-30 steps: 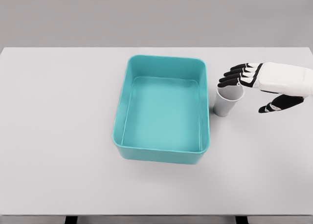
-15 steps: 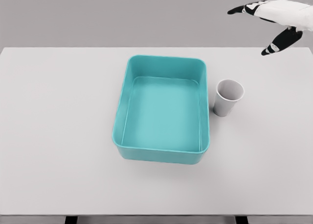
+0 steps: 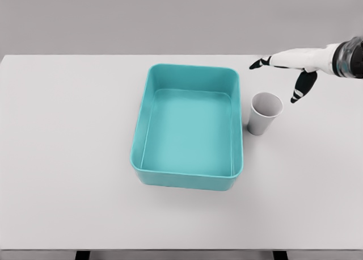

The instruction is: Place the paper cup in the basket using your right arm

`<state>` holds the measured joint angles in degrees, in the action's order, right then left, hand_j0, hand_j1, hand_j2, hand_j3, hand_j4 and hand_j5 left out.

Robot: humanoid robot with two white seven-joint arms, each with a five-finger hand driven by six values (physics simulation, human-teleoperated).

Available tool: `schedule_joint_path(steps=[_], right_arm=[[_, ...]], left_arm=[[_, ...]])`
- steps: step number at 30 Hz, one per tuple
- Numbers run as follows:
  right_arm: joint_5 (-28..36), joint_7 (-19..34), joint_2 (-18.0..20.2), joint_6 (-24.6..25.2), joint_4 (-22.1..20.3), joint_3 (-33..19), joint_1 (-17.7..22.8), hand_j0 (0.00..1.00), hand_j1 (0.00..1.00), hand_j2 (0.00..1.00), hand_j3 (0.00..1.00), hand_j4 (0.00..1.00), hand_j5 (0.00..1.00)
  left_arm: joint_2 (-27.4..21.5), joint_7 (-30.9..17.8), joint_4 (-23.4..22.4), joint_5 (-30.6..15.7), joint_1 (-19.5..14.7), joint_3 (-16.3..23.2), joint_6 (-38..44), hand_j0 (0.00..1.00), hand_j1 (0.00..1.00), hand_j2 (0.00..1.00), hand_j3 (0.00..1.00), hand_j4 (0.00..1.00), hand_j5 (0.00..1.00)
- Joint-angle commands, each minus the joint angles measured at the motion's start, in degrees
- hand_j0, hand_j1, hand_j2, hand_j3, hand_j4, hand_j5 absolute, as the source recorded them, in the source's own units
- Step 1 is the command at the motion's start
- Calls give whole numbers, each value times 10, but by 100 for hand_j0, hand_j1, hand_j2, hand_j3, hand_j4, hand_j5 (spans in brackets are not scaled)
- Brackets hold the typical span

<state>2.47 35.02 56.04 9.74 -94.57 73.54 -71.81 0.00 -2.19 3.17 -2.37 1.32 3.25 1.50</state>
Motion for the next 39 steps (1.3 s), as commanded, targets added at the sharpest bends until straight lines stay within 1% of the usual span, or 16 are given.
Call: schedule_joint_path(steps=[1,11,15,16,18,20,22,27,33,35,39], right_arm=[[4,0,1,0,1,18,0,100,100,100,100,100,100],[11,0,-4,0,8,31,4,100,100,100,100,100,100],[15,0,4,0,2,28,2,100,100,100,100,100,100],[28,0,12,0,0,27,-1,100,100,100,100,100,100],[32,0,21,-1,-11,27,-6,100,100,100,100,100,100],[32,0,21,0,-21,33,-5,100,100,100,100,100,100],[32,0,18,0,-21,34,-3,100,100,100,100,100,100],[32,0,14,0,-18,58,-1,100,100,100,100,100,100],[32,0,10,0,-11,58,4,100,100,100,100,100,100],[32,0,3,0,1,57,4,100,100,100,100,100,100],[32,0,4,0,1,56,2,100,100,100,100,100,100]], left_arm=[[0,0,0,0,0,0,0,100,100,100,100,100,100],[0,0,0,0,-1,0,0,100,100,100,100,100,100],[0,0,0,0,-1,0,0,100,100,100,100,100,100],[0,0,0,0,0,0,0,100,100,100,100,100,100],[0,0,0,0,-1,0,0,100,100,100,100,100,100],[0,0,0,0,-1,0,0,100,100,100,100,100,100],[0,0,0,0,-1,0,0,100,100,100,100,100,100],[0,0,0,0,-1,0,0,100,100,100,100,100,100],[0,0,0,0,-1,0,0,100,100,100,100,100,100],[0,1,0,0,-1,0,0,100,100,100,100,100,100],[0,0,0,0,0,0,0,100,100,100,100,100,100]])
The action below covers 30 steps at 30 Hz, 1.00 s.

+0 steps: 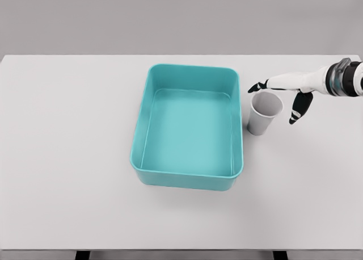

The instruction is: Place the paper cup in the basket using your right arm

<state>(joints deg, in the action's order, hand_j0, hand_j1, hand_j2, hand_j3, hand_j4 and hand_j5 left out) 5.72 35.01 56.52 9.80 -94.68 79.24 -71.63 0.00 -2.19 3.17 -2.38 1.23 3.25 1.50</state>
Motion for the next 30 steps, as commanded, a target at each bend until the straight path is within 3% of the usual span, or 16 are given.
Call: schedule_joint_path(steps=[1,8,30], right_arm=[[0,0,-1,0,2,-1,0,100,100,100,100,100,100],[0,0,-18,-1,23,0,2,100,100,100,100,100,100],[0,0,-34,0,29,1,10,100,100,100,100,100,100]], left_arm=[[0,0,0,0,0,0,0,100,100,100,100,100,100],[0,0,0,0,1,0,0,100,100,100,100,100,100],[0,0,0,0,0,0,0,100,100,100,100,100,100]])
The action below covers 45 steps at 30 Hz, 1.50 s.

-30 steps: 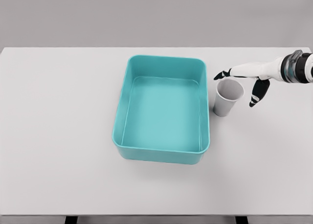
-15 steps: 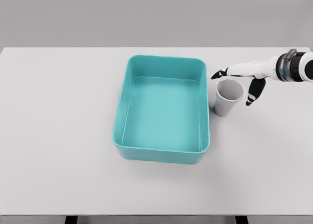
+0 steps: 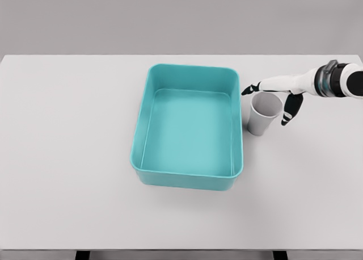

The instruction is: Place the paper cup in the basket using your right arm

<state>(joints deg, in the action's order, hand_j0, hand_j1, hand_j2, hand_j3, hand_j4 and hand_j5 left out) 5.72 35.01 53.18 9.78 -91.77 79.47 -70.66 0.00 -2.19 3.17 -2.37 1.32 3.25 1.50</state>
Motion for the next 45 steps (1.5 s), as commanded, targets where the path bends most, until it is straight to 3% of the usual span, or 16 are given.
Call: schedule_joint_path(steps=[1,6,8,9,19,27,38,45], right_arm=[[0,0,-1,0,0,0,0,100,100,100,100,100,100],[0,0,-1,0,-1,0,0,96,96,96,96,96,96],[0,0,-1,0,-2,0,0,88,88,88,88,88,88],[0,0,-1,-1,-2,0,0,78,78,78,78,78,78],[0,0,1,0,-4,-1,0,77,77,77,77,77,77],[0,0,8,0,-12,-5,-2,70,70,70,70,70,70],[1,0,60,0,-57,-11,-15,71,71,71,71,71,71],[5,0,62,0,-61,-12,-30,71,71,71,71,71,71]], left_arm=[[0,0,0,0,-1,0,0,100,100,100,100,100,100],[0,0,0,0,-1,0,0,100,100,100,100,100,100],[0,0,0,0,0,0,0,100,100,100,100,100,100],[0,0,0,0,-1,0,0,100,100,100,100,100,100],[0,0,0,0,0,0,0,100,100,100,100,100,100],[0,0,0,0,-1,0,0,100,100,100,100,100,100],[0,0,0,0,-1,0,0,100,100,100,100,100,100],[0,0,0,0,0,0,0,100,100,100,100,100,100]])
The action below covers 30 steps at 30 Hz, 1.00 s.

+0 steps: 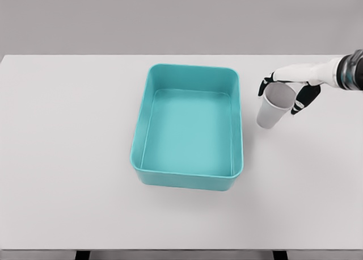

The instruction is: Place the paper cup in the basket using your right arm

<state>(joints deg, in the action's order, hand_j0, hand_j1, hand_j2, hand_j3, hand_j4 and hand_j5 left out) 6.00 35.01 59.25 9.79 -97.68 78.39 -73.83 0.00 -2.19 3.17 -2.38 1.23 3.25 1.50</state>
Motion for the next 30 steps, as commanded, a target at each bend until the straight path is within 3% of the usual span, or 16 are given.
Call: schedule_joint_path(steps=[1,5,30], right_arm=[[6,0,2,0,-2,-1,-1,71,71,71,71,71,71],[21,0,17,0,-17,-1,-17,71,71,71,71,71,71],[44,0,6,-1,-26,-5,-55,71,71,71,71,71,71]], left_arm=[[0,0,0,0,1,0,0,100,100,100,100,100,100],[0,0,0,0,0,0,0,100,100,100,100,100,100],[0,0,0,0,0,0,0,100,100,100,100,100,100]])
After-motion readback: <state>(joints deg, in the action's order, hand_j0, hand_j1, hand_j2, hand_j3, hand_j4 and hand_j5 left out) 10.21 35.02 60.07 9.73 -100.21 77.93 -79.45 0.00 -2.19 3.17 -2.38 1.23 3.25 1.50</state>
